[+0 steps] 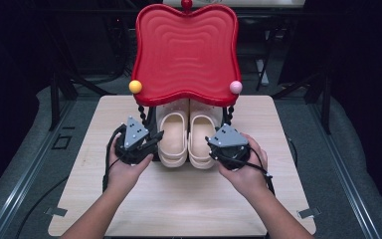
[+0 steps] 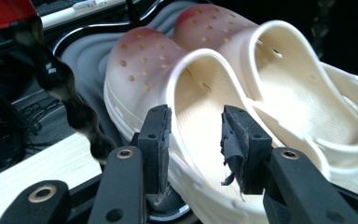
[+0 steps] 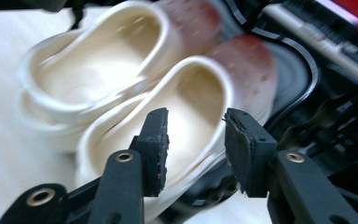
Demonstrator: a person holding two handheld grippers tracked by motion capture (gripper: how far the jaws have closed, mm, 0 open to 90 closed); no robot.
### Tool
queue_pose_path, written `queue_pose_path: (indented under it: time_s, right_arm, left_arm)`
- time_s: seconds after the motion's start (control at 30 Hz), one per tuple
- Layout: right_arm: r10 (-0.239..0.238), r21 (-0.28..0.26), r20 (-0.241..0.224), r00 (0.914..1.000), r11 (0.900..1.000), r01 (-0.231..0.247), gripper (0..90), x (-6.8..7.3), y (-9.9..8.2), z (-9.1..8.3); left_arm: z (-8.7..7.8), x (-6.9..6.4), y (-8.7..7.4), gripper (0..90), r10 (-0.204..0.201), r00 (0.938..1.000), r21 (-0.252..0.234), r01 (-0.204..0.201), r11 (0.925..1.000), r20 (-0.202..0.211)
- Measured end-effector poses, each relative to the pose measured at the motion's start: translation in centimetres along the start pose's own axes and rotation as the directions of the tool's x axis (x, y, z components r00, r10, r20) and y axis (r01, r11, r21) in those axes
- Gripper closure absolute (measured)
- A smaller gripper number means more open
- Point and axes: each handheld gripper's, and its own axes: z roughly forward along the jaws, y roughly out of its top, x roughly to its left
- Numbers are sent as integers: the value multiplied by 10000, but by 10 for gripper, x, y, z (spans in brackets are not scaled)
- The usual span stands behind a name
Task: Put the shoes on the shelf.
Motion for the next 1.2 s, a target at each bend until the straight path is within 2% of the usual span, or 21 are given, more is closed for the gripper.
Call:
queue_pose_path:
  time_s: [0.17,0.27,0.4,0.6,0.73,0.9,1.0,1.2]
  right_arm:
    - [-332,238,-514,9981,9991,344,602,15,-8,-14]
    - [-467,312,-491,9977,9983,482,611,21,-16,-16]
    - [-156,306,-724,9973,9994,179,666,27,-30,-17]
    - [-39,70,-764,9971,10000,45,759,35,-46,-22]
    - [126,-115,-940,9955,9998,-138,778,40,-55,-23]
    - [263,-81,-1007,9946,9996,-273,778,45,-66,-20]
    - [390,-17,-1034,9939,9992,-394,792,47,-73,-17]
    - [838,388,-1450,9859,9961,-790,841,51,-85,-9]
  left_arm:
    - [-14,-8,-10,622,162,9990,-10,-162,9999,417]
    - [-20,-14,-16,632,388,9975,99,-395,9992,589]
    - [-26,-20,-24,645,409,9966,217,-426,9989,722]
    - [-30,-23,-37,674,174,9971,391,-203,9990,737]
    - [-31,-25,-46,689,12,9970,472,-49,9989,768]
    - [-31,-28,-58,695,-317,9963,492,278,9984,793]
    - [-28,-31,-66,718,-525,9938,660,461,9968,977]
    - [-22,-36,-80,783,-793,9895,863,691,9939,1206]
